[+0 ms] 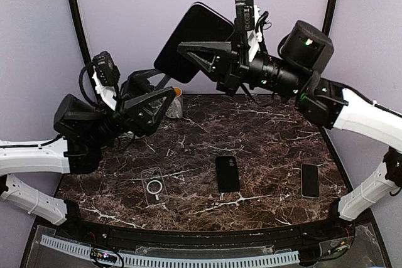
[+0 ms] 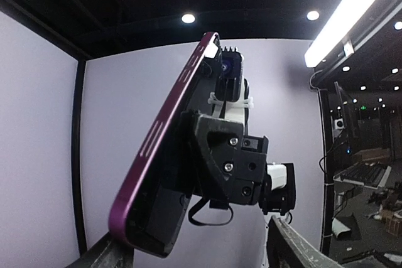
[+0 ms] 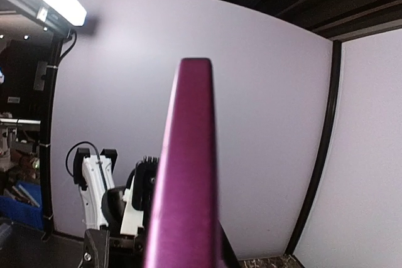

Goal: Put the phone into the phone case

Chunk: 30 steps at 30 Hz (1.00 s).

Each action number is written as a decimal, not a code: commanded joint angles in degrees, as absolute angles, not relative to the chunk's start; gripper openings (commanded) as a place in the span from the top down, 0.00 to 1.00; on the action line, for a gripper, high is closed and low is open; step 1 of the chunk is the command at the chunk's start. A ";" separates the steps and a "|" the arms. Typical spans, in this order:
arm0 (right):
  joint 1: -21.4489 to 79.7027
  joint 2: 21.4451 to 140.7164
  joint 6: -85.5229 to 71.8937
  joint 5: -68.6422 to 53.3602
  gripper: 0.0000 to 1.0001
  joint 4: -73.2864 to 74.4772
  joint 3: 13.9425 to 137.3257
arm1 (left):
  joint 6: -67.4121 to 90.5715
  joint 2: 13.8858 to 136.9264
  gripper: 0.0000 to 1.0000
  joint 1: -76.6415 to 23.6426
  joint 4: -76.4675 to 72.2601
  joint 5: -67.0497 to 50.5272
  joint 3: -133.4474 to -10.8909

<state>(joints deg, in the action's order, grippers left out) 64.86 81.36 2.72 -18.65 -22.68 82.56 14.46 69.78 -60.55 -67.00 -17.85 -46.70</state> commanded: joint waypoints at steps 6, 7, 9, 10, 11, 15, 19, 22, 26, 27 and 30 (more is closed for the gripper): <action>63.37 79.74 21.33 -28.69 1.00 28.49 102.00 | -6.27 56.87 0.23 -60.99 -19.88 -26.47 -56.88; 63.37 80.32 21.91 -29.25 1.00 29.95 103.10 | -5.73 57.35 0.22 -61.00 -19.83 -25.38 -57.31; 63.37 81.24 21.93 -29.56 1.00 30.01 104.18 | -4.85 59.32 0.23 -61.15 -19.57 -24.87 -58.40; 63.36 81.51 21.55 -29.69 1.00 29.22 104.10 | -5.17 60.95 0.23 -61.29 -19.26 -24.87 -59.36; 63.35 81.86 21.40 -30.01 1.00 28.46 103.97 | -5.44 61.68 0.24 -61.69 -19.21 -25.18 -60.17; 63.36 83.10 20.99 -31.98 1.00 27.93 104.34 | -6.13 63.70 0.30 -62.00 -21.33 -22.64 -59.86; 63.35 83.58 19.97 -32.88 1.00 27.08 104.03 | -7.09 62.99 0.49 -61.97 -24.39 -20.38 -57.93; 63.37 83.93 19.60 -33.30 1.00 26.58 104.19 | -6.40 63.77 0.75 -61.96 -24.89 -21.94 -57.95; 63.37 83.64 19.16 -33.07 1.00 26.45 104.19 | -5.08 63.06 1.00 -61.97 -28.21 -23.54 -55.84; 63.37 83.53 18.84 -32.86 1.00 26.27 104.11 | -5.07 62.68 1.00 -62.01 -28.72 -23.46 -55.34; 63.34 82.67 16.67 -30.28 0.95 23.65 102.53 | -4.96 62.08 1.00 -61.96 -29.22 -20.84 -54.99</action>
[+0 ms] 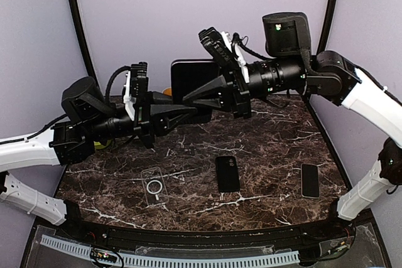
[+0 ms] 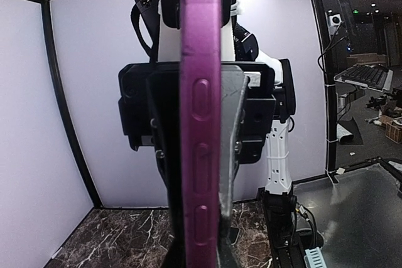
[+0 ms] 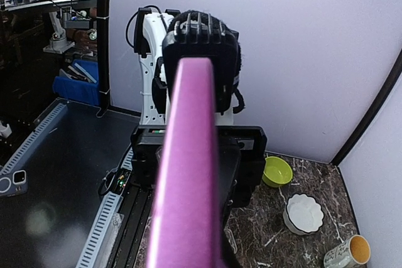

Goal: Put the phone into the phone case

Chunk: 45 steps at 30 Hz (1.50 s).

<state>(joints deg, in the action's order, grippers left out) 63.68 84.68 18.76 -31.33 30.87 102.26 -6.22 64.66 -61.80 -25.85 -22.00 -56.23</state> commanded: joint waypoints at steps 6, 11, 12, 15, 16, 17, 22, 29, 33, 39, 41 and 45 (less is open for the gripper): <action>64.25 75.54 -1.30 -5.85 0.09 -4.95 83.98 | -0.90 62.04 1.00 -61.97 -34.99 -6.00 -53.40; 71.66 73.57 -5.18 17.64 0.02 -25.25 71.23 | -0.62 64.49 1.00 -62.03 -36.37 6.68 -53.67; 72.69 74.37 -5.11 20.20 0.01 -26.28 71.46 | -0.77 65.21 1.00 -62.00 -36.07 7.38 -53.90; 74.16 79.78 -5.99 26.26 0.01 -22.79 77.08 | -1.34 66.23 1.00 -61.99 -34.07 10.04 -55.26; 74.43 81.43 -5.98 27.71 0.01 -21.46 79.04 | -1.50 66.50 1.00 -61.98 -33.52 10.74 -55.40; 74.72 82.83 -5.98 29.23 0.01 -20.77 80.72 | -1.72 66.56 1.00 -62.01 -33.37 11.85 -55.51; 74.79 88.35 -6.12 36.57 0.01 -15.27 88.28 | -2.52 66.27 1.00 -62.06 -33.35 12.81 -55.45; 74.71 91.45 -6.39 38.45 0.01 -11.58 91.74 | -2.67 65.69 1.00 -62.05 -34.98 12.45 -54.49; 73.87 91.52 -9.72 36.40 0.02 -8.30 91.46 | -2.94 65.45 1.00 -62.05 -35.05 12.60 -54.34; 73.35 90.54 -13.35 33.93 0.04 -6.23 89.82 | -2.53 65.09 1.00 -62.06 -36.16 13.23 -53.90; 73.19 89.83 -14.04 33.92 0.11 -6.20 88.70 | -2.72 65.27 1.00 -62.06 -35.77 13.34 -54.14; 72.88 89.17 -14.23 31.73 0.28 -5.64 88.67 | -2.57 65.55 1.00 -62.10 -35.60 12.84 -54.31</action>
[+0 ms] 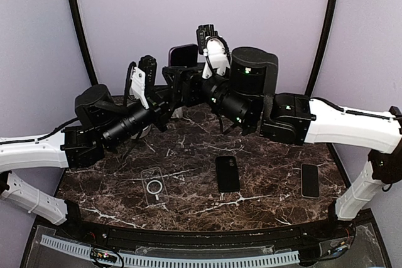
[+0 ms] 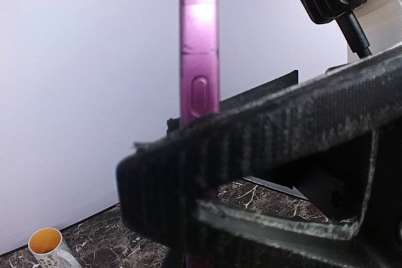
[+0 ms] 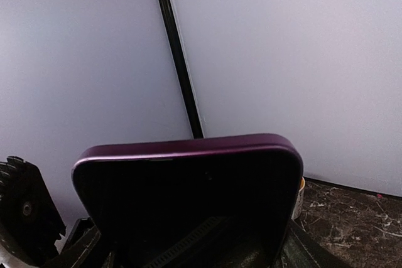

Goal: Put the phone into the phone case

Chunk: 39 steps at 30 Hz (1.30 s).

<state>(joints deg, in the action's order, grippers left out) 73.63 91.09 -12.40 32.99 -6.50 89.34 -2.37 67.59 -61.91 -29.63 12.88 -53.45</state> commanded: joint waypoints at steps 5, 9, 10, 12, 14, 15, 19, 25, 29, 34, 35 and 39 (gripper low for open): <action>72.50 88.41 -13.91 29.67 0.53 -5.23 88.35 | -2.16 65.74 1.00 -62.10 -35.12 12.52 -54.15; 71.31 86.90 -15.52 29.09 0.81 -3.33 87.28 | -0.87 65.21 0.59 -62.10 -31.04 11.33 -53.08; 70.72 86.34 -16.70 29.20 0.88 -1.95 86.81 | -0.52 64.82 0.46 -62.06 -29.84 11.01 -52.07; 68.98 85.45 -20.89 30.83 1.00 3.28 85.78 | 1.03 62.58 0.18 -62.01 -25.13 10.71 -50.29; 67.26 84.95 -25.77 34.09 1.00 9.02 84.03 | 2.02 61.16 0.04 -61.54 -18.38 8.74 -49.79; 66.66 84.95 -27.97 36.18 1.00 12.08 83.09 | 1.82 60.99 0.02 -60.71 -11.69 6.25 -51.10; 65.73 88.03 -37.60 42.15 1.00 23.40 80.63 | 2.18 62.04 0.01 -55.75 6.17 5.15 -56.17; 65.37 94.04 -44.94 39.93 1.00 27.80 78.15 | 0.65 64.06 0.01 -45.78 11.25 2.24 -57.36; 64.99 95.63 -47.24 39.60 1.00 24.30 72.96 | -2.58 69.85 0.01 -42.96 13.20 3.08 -61.69; 64.12 96.21 -50.64 36.34 1.00 18.01 65.84 | -4.88 72.81 0.01 -40.23 12.07 1.57 -61.08; 64.16 96.39 -51.44 35.96 1.00 17.64 65.18 | -4.86 72.54 0.01 -40.02 11.83 1.31 -60.33; 64.09 97.33 -54.38 35.41 1.00 17.69 63.29 | -5.75 70.59 0.01 -39.53 8.23 1.73 -54.82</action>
